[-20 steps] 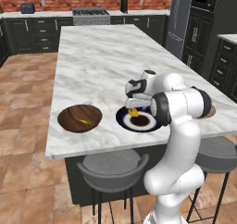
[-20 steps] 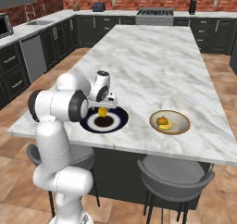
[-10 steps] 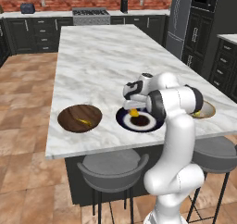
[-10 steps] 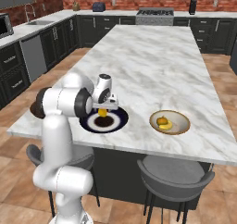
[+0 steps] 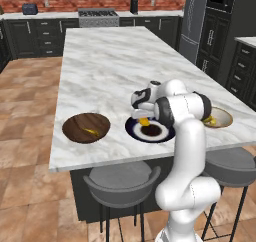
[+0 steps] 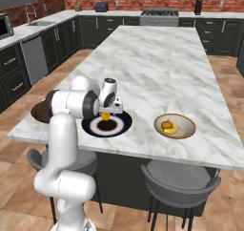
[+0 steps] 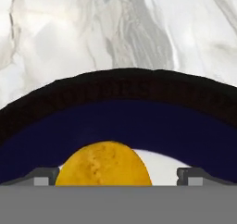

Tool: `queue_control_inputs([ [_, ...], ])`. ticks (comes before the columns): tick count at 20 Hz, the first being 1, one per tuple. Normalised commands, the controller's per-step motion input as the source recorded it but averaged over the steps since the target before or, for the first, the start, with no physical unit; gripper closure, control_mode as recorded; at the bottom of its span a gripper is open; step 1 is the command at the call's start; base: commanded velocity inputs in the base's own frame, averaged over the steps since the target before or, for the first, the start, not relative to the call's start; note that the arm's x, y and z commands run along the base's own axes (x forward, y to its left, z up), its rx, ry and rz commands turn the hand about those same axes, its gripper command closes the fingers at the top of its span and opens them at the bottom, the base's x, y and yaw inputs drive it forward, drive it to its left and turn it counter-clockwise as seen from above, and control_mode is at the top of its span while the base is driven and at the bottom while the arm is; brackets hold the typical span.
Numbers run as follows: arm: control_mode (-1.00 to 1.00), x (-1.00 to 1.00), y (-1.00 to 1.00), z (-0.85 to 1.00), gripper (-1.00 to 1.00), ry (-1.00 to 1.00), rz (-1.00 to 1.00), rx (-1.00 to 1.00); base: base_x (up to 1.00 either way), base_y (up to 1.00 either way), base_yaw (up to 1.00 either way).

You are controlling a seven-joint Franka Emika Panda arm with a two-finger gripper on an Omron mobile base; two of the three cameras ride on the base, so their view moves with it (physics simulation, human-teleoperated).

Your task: Take the fruits from the plate on the dining counter and place two fruits in each bowl.

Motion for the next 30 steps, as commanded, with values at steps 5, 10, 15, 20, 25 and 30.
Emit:
queue_control_inputs([
  [5, -1.0, -0.03, 0.0, -0.3, 1.0, 0.03, 0.0, 0.0, 0.0, 0.0, 0.0],
  [10, -1.0, -0.38, 0.0, 0.0, 1.0, 0.0, -0.02, 0.0, 0.0, 0.0, 0.0],
  [15, -1.0, -0.84, 0.05, 0.81, 1.0, 0.0, -0.01, 0.0, 0.0, 0.0, 0.0],
  [20, -1.0, -0.55, 0.83, 0.72, 1.0, 0.0, -0.01, -0.06, 0.0, 0.0, 0.0],
  [25, -1.0, -0.01, 1.0, 0.33, 1.0, 0.01, 0.0, -0.1, 0.0, 0.0, 0.0],
  [30, -1.0, 0.01, 1.0, 0.03, 1.0, 0.05, 0.0, -0.01, 0.0, 0.0, 0.0],
])
